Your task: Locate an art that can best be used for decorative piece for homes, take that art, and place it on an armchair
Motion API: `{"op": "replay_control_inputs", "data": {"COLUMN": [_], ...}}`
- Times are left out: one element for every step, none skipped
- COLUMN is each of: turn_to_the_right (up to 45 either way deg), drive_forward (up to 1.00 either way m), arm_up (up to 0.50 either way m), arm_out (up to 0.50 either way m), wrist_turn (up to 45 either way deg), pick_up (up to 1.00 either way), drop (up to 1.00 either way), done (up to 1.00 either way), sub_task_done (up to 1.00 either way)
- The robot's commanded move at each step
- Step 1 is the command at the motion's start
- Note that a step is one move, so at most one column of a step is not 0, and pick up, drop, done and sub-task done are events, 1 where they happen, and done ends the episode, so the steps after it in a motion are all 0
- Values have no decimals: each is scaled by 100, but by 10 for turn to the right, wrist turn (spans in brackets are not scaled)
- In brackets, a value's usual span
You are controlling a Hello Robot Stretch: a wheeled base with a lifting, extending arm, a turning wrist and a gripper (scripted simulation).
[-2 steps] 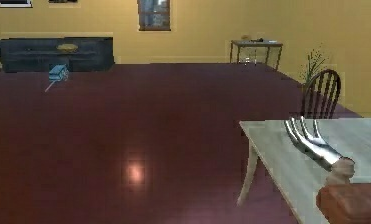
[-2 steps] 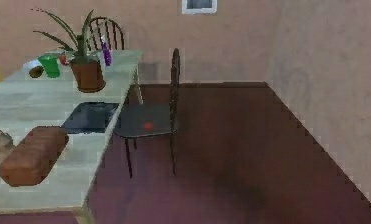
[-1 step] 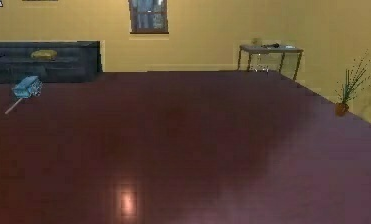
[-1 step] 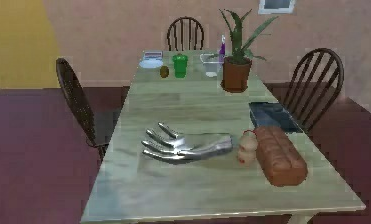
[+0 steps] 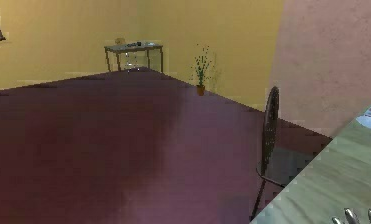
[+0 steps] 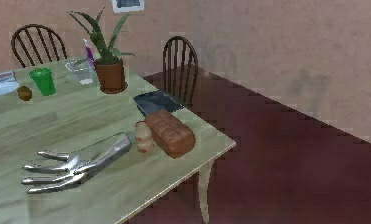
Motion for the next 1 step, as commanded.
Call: {"op": "replay_control_inputs", "data": {"turn_to_the_right": [0], "drive_forward": [5], "arm_up": [0], "arm_out": [0], "wrist_turn": [0], "pick_up": [0], "drop": [0], "done": [0], "sub_task_done": [0]}}
